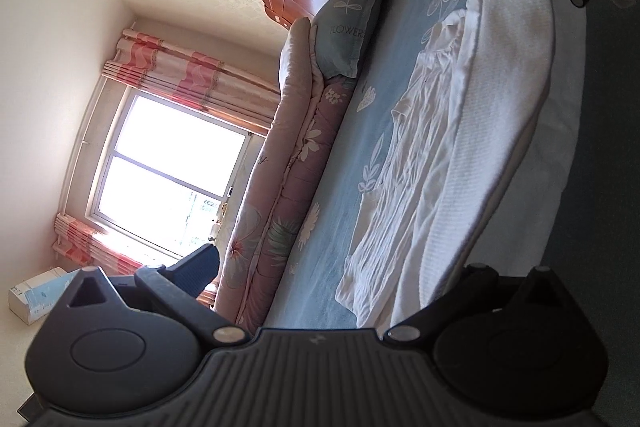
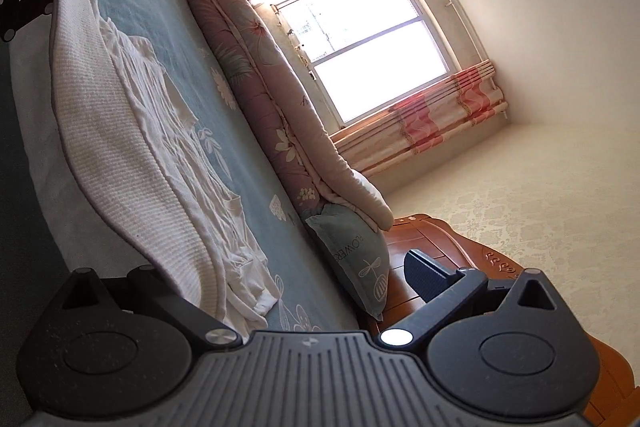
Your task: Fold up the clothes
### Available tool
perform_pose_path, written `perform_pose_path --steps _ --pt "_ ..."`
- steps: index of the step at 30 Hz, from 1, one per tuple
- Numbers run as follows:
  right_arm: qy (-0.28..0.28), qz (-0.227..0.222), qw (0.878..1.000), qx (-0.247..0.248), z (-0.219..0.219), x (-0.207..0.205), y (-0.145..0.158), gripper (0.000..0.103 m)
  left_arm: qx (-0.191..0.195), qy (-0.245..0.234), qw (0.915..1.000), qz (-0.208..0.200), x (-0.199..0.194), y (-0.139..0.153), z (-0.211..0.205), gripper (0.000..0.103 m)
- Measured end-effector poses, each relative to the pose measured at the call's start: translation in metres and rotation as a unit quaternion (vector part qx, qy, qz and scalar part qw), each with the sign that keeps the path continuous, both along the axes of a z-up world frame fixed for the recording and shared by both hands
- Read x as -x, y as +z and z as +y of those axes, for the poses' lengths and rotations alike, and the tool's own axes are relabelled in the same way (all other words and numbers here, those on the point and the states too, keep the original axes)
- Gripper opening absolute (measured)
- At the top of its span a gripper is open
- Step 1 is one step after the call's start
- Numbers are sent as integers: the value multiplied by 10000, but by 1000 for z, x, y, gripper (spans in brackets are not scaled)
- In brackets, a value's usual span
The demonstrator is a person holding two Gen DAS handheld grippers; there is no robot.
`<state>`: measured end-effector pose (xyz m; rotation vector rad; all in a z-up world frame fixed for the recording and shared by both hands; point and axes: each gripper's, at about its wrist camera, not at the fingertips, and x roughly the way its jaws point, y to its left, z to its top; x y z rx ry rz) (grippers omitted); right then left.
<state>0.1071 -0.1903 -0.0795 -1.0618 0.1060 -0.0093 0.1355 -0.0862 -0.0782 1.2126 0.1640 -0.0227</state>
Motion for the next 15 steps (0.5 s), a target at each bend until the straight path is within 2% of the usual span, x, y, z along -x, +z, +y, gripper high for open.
perform_pose_path --steps 15 --pt "-148 -10 9998 -90 3 -81 1 103 224 322 9992 -7 -76 2 2 103"
